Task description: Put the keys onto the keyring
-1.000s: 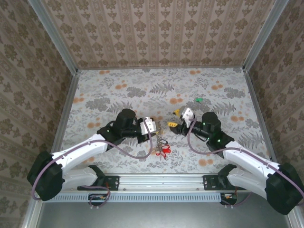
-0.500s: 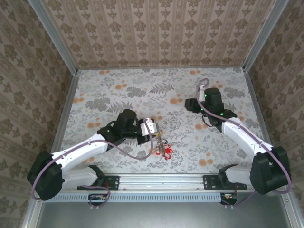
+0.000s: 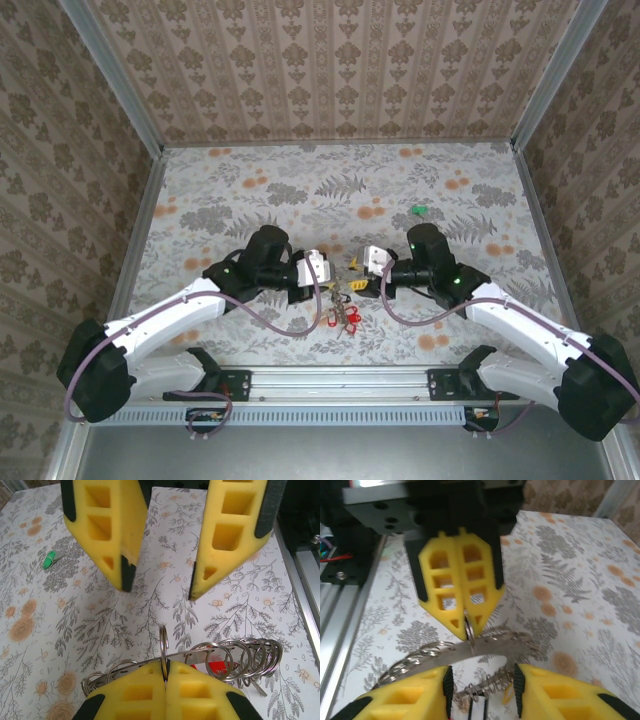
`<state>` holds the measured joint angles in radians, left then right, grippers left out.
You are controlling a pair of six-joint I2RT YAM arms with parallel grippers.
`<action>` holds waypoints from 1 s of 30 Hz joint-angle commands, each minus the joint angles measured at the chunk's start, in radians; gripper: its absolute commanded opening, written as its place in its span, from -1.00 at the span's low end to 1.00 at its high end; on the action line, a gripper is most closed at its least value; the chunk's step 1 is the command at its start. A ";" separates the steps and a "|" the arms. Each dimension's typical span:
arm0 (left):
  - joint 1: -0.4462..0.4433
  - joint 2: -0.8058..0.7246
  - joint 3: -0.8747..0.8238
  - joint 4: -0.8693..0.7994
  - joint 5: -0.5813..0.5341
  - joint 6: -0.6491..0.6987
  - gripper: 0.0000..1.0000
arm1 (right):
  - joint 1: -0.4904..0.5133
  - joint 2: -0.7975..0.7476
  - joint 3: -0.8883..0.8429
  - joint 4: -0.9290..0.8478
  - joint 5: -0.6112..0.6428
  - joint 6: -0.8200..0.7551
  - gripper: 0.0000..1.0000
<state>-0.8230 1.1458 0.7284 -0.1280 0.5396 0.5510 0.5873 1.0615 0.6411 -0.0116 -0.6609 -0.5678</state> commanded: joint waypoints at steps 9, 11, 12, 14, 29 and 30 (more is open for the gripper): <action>0.000 -0.039 0.001 0.075 0.060 0.016 -1.00 | 0.036 0.062 0.131 -0.164 -0.039 -0.173 -0.36; 0.001 -0.044 -0.009 0.093 0.060 0.015 -1.00 | 0.044 0.072 0.137 -0.180 -0.018 -0.192 -0.38; 0.000 -0.048 -0.013 0.101 0.062 0.015 -1.00 | 0.045 0.076 0.138 -0.184 -0.016 -0.196 -0.37; 0.000 -0.054 -0.020 0.106 0.063 0.016 -1.00 | 0.045 0.085 0.144 -0.189 -0.015 -0.198 -0.32; 0.001 -0.049 -0.023 0.111 0.075 0.014 -1.00 | 0.060 0.133 0.175 -0.195 -0.041 -0.212 -1.00; 0.000 -0.050 -0.025 0.116 0.064 0.005 -1.00 | 0.059 0.131 0.172 -0.191 -0.036 -0.213 -1.00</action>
<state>-0.8230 1.1122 0.7040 -0.0792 0.5869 0.5541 0.6373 1.1870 0.7891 -0.1867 -0.6785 -0.7628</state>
